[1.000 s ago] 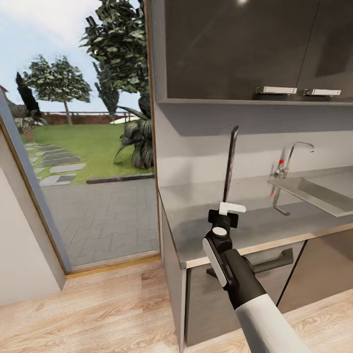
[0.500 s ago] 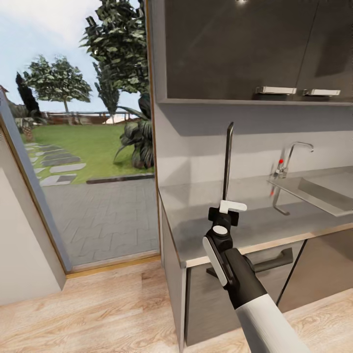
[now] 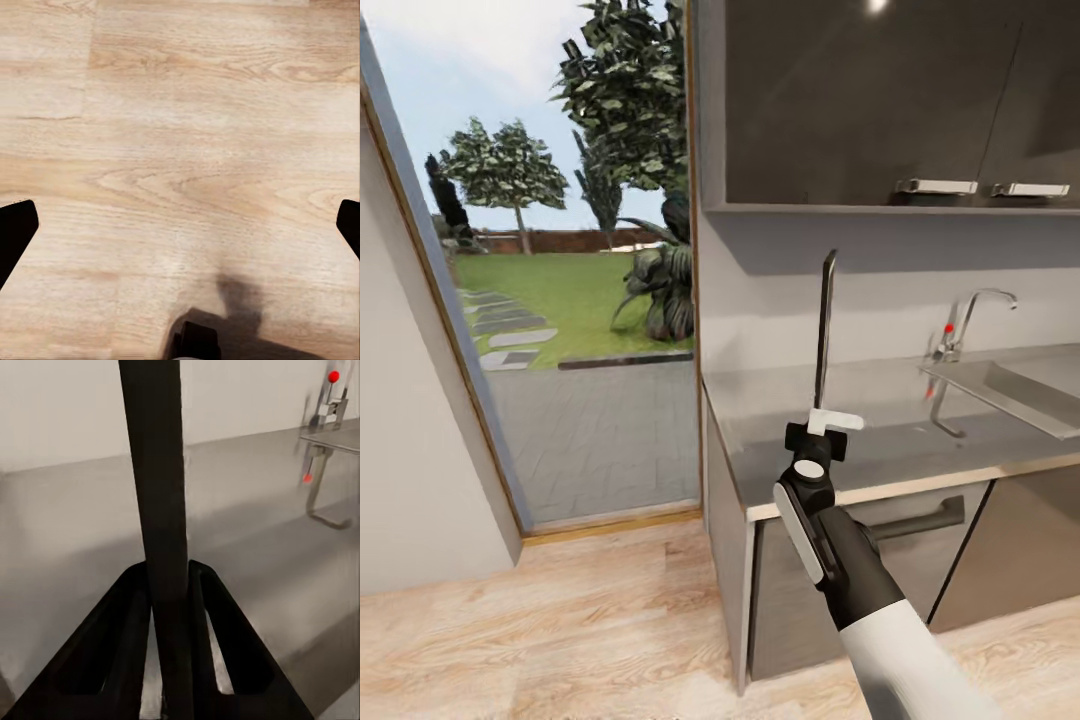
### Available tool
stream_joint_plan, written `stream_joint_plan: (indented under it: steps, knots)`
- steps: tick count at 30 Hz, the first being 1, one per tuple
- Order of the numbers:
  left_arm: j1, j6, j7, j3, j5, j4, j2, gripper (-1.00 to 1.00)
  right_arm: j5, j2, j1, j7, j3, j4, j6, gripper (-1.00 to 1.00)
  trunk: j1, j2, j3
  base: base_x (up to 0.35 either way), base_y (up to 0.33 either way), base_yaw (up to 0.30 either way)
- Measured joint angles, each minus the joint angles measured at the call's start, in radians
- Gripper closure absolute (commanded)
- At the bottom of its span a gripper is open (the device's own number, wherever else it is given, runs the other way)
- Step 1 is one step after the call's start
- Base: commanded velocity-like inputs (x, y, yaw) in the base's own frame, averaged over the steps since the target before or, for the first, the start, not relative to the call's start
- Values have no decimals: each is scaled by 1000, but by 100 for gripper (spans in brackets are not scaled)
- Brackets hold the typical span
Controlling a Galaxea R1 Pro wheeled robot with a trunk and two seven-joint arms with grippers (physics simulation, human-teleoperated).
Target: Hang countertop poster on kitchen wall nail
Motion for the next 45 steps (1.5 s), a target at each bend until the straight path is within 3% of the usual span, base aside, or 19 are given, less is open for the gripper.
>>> stream_joint_plan:
  steps: [33,39,45]
  knots:
    - [0,1,-1,0,1,-1,1,-100,0,1,0,2,5,4,0,100,0,0,0,-157,182,281]
    - [0,1,-1,0,1,-1,1,-100,-5,2,0,4,92,4,0,100,0,0,0,-213,183,260]
    - [0,1,-1,1,1,-2,6,-100,-81,0,0,17,154,3,-2,100,0,0,0,-67,58,75]
